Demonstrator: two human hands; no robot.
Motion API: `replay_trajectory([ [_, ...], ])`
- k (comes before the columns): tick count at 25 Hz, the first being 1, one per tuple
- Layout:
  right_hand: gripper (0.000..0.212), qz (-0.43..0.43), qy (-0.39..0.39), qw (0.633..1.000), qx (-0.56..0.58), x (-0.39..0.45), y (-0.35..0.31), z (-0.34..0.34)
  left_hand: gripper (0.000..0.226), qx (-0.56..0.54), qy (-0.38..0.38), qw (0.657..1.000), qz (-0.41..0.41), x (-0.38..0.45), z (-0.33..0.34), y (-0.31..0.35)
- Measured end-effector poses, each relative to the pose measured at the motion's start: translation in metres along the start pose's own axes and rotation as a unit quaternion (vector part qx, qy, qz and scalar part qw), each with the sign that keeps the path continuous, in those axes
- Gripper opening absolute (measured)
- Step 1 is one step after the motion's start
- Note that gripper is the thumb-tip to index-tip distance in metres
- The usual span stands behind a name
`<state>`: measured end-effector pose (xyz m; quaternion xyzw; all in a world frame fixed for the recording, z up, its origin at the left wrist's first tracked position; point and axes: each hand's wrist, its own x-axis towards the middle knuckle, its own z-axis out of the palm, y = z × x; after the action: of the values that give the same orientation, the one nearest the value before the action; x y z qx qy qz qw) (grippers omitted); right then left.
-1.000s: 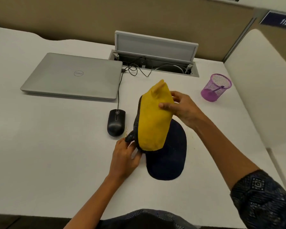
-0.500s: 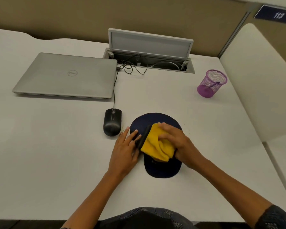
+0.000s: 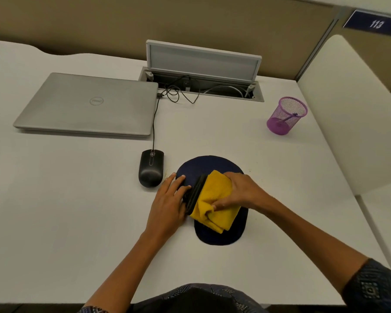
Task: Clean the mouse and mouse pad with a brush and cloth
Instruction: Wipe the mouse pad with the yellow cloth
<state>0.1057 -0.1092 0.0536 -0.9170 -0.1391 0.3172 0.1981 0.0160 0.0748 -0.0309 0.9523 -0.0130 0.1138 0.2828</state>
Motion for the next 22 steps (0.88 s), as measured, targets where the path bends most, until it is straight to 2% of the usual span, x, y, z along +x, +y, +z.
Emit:
replay_trajectory([
  [2, 0.082, -0.011, 0.051, 0.998, 0.047, 0.001, -0.001, -0.016, 0.031, -0.005, 0.002, 1.000, -0.004, 0.000, 0.002, 0.000],
  [3, 0.080, -0.027, 0.116, 0.992, 0.040, 0.005, -0.003, -0.030, 0.031, -0.003, 0.005, 1.000, -0.004, 0.000, 0.003, 0.000],
  [5, 0.074, -0.065, 0.263, 0.962, -0.039, 0.019, -0.013, -0.056, 0.041, 0.008, -0.003, 1.000, -0.008, 0.001, 0.002, 0.000],
  [6, 0.068, -0.101, 0.313, 0.940, -0.095, 0.027, -0.019, -0.060, 0.048, 0.014, -0.008, 1.000, -0.012, 0.000, 0.002, -0.001],
  [7, 0.062, -0.143, 0.329, 0.922, -0.148, 0.035, -0.026, -0.058, 0.055, 0.017, -0.006, 1.000, -0.016, 0.000, 0.003, -0.002],
  [8, 0.061, -0.179, 0.313, 0.911, -0.200, 0.042, -0.032, -0.049, 0.062, 0.014, 0.002, 1.000, -0.026, 0.000, 0.004, -0.003],
  [10, 0.066, -0.232, 0.219, 0.913, -0.255, 0.051, -0.031, -0.024, 0.077, -0.010, 0.016, 0.998, -0.067, 0.000, 0.004, -0.001],
  [14, 0.059, -0.216, 0.060, 0.953, -0.204, 0.032, 0.010, -0.021, 0.085, -0.028, 0.016, 0.995, -0.096, 0.000, 0.002, -0.001],
  [17, 0.053, -0.215, -0.035, 0.939, -0.267, -0.003, 0.048, -0.048, 0.084, -0.034, 0.014, 0.995, -0.089, 0.001, 0.002, -0.002],
  [19, 0.056, -0.219, -0.023, 0.935, -0.277, -0.011, 0.050, -0.073, 0.084, -0.051, 0.015, 0.994, -0.094, 0.001, 0.002, -0.003],
  [22, 0.047, -0.273, 0.082, 0.943, -0.172, 0.016, 0.017, -0.095, 0.086, -0.065, 0.012, 0.993, -0.095, 0.001, 0.002, -0.002],
])
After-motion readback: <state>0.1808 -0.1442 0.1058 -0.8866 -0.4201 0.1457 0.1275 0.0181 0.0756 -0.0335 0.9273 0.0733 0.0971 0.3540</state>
